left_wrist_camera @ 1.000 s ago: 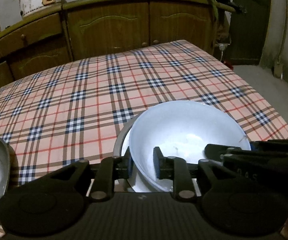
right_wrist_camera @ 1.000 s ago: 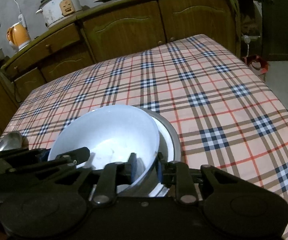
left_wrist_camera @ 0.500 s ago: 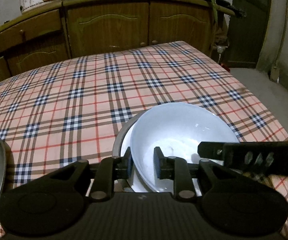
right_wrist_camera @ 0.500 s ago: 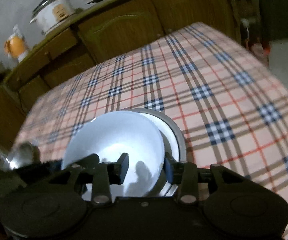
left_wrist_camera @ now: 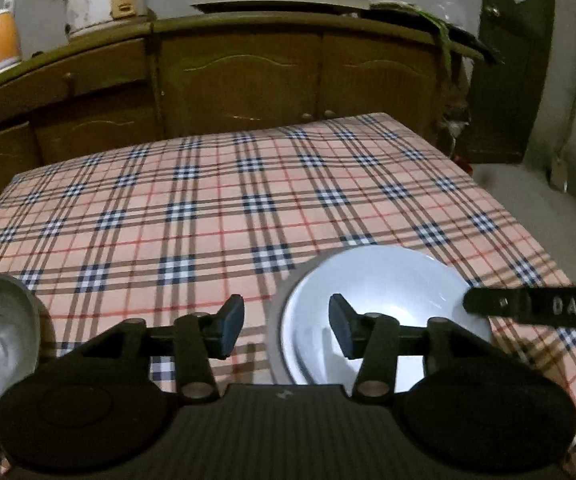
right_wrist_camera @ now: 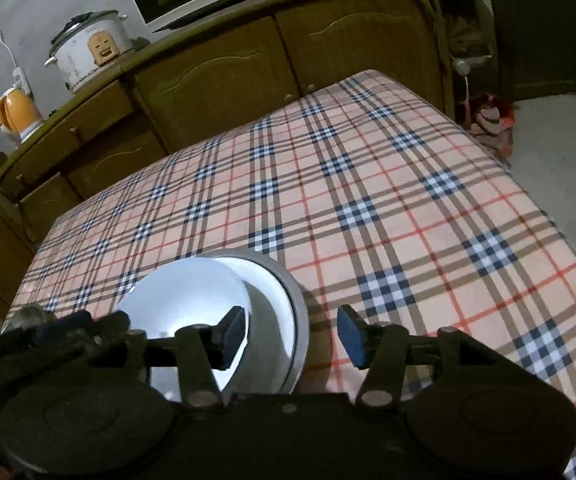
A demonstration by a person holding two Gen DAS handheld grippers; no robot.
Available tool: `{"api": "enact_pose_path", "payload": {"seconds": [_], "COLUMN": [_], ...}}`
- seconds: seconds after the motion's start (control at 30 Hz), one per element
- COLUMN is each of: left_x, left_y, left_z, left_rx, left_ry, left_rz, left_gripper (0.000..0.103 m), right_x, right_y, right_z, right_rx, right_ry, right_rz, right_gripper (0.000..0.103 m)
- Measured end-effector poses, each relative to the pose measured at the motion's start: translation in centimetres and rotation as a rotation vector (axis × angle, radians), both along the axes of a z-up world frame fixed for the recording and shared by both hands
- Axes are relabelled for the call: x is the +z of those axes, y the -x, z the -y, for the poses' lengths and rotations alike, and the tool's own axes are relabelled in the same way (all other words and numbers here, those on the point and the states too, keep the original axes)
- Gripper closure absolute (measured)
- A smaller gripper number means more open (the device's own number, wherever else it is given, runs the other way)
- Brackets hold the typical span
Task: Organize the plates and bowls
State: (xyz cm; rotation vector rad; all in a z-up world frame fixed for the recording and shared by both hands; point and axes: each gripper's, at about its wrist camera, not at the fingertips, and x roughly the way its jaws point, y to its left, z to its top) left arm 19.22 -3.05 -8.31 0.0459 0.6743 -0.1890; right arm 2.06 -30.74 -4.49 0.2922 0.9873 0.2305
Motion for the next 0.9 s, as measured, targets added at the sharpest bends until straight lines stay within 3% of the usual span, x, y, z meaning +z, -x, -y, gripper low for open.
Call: {"api": "enact_pose_path", "payload": {"seconds": [0.1,0.17,0.3,0.43,0.83,0.9], "left_x": [-0.2,-0.6,-1.1,-1.7,-3.6,-3.7], "left_y": [-0.5,-0.9,-1.3,-1.8,-3.3,-3.5], "left_z": [-0.6,-0.7,-0.5,-0.2,0.9,1.0], "left_rx": [0.025,0.033,0.026,0.006,-0.062,-0.081], "left_ry": [0.009,0.010,-0.001,-0.022,-0.043,-0.032], "left_rz": [-0.018,-0.038,-0.055,-0.067,-0.098,-0.094], "left_gripper": [0.047,0.043,0.032,0.027,0.020,0.022], "right_x": [-0.4,-0.6,-1.2,-2.0,-4.7,-5.0], "right_y": [0.0,0.0,-0.2,-0.5,-1.1,-1.2], "right_z": [-0.1,-0.3,-0.5,-0.8,-1.3,-1.5], "right_rx": [-0.001,0.001,0.006,0.010,0.041,0.058], "right_ry": [-0.018,-0.016,-0.028,-0.026,-0.078,-0.111], "right_rz": [-0.008,-0.007,-0.017,-0.026,-0.065,-0.067], "right_gripper": [0.039,0.033,0.032,0.032,0.032,0.039]}}
